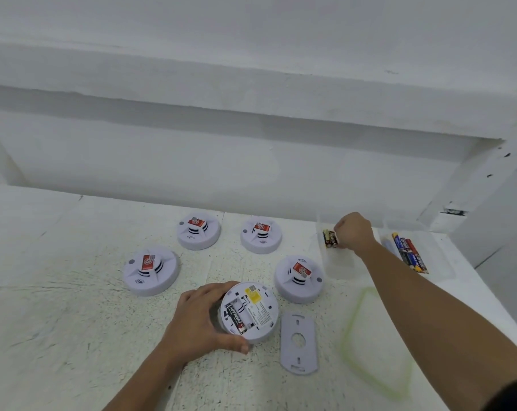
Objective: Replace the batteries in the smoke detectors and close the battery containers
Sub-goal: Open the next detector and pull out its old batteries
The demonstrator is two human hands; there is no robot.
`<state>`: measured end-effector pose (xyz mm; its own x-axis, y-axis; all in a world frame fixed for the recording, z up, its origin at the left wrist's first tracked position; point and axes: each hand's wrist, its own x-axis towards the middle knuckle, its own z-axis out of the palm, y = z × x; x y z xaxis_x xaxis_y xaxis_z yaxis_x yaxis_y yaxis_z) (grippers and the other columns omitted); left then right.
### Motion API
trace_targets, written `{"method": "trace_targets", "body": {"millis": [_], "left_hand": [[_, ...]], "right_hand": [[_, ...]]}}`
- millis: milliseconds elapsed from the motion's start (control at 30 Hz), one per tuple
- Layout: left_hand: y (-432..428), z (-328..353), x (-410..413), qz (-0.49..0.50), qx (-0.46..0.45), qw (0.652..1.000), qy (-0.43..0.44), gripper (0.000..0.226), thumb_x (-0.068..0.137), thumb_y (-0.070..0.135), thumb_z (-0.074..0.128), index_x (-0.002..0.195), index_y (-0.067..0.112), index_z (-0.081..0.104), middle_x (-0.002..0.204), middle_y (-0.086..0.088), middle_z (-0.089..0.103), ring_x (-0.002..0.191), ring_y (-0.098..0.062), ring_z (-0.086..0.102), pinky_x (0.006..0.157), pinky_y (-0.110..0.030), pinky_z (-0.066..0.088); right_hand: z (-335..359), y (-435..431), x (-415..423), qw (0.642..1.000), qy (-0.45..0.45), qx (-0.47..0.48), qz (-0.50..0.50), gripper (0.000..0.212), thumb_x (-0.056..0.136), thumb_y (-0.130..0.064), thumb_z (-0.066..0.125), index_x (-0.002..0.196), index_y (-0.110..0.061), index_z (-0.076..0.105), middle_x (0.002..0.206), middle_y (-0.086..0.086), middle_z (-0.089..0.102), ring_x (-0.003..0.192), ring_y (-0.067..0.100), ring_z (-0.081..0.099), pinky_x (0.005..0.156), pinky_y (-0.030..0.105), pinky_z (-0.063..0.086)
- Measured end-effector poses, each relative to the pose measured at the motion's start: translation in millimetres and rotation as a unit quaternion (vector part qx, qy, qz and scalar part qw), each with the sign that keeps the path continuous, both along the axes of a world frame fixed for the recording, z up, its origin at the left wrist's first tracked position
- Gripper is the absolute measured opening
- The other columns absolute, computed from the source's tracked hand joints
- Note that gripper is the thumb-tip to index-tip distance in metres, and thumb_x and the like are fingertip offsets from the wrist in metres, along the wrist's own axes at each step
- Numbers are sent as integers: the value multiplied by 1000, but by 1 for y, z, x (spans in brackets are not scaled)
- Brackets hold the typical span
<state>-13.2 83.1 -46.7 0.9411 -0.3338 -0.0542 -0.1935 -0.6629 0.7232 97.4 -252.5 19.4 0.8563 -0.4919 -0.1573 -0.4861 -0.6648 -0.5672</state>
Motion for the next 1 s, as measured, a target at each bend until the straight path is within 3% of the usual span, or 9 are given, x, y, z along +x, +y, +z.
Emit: {"method": "trace_targets", "body": {"millis": [133,233,333,433,500,600,700,800,1000], "left_hand": [[-1,1,0,-5,1,1000,6,108,20,88,71,121,69,35,131,34,42,128,-9,35,101,-30,23],[0,1,1,-8,2,1000,3,107,21,87,72,120,71,33,132,32,43,128,-10,34,102,-30,23],[-1,4,0,-18,-2,1000,-2,107,23,85,74,122,70,34,131,32,44,128,-8,33,101,-28,20],[-1,8,-1,-26,-5,1000,-6,105,26,85,73,122,69,35,132,31,44,129,-6,32,103,-27,17],[-1,9,-1,-31,-7,999,-4,103,28,83,74,122,69,34,132,31,43,129,-5,32,102,-26,16],[0,8,-2,-44,-8,999,-15,100,30,82,74,121,71,34,129,34,44,128,-2,35,102,-25,15],[0,11,-3,-47,-12,999,-18,97,29,83,72,117,70,35,124,40,41,126,4,35,102,-24,15],[0,13,-5,-49,-17,998,-23,96,28,86,68,116,67,35,120,44,39,123,8,36,100,-21,14],[0,14,-6,-50,-24,998,-27,99,25,91,61,116,65,35,116,45,39,115,23,28,97,-18,14]], "right_hand": [[15,-2,-13,997,-71,42,2,23,85,9,46,94,8,67,86,16,64,87,38,65,82,45,55],[28,6,-30,988,-145,45,4,24,88,4,45,93,-2,68,93,10,65,86,33,66,82,39,54],[37,25,-50,976,-209,33,47,21,87,-1,50,89,-11,69,78,-4,63,78,21,63,77,34,54],[38,59,-82,969,-196,57,136,18,86,-5,57,84,-20,68,74,-12,63,67,7,59,64,23,52],[33,85,-104,956,-153,65,241,17,86,-9,60,86,-22,70,80,-12,66,68,1,59,65,14,49],[19,117,-126,913,-88,13,397,17,91,-16,58,101,-19,71,99,-9,68,86,0,59,75,7,41],[4,135,-129,844,-86,-88,521,25,94,-15,51,111,-15,69,112,-1,69,100,16,58,88,27,45],[-3,141,-126,769,-111,-183,603,22,89,-10,53,101,-10,72,106,1,72,91,26,58,78,44,49],[2,144,-121,699,-106,-284,648,20,92,-19,54,107,-13,67,109,1,70,95,23,57,74,40,51]]}}
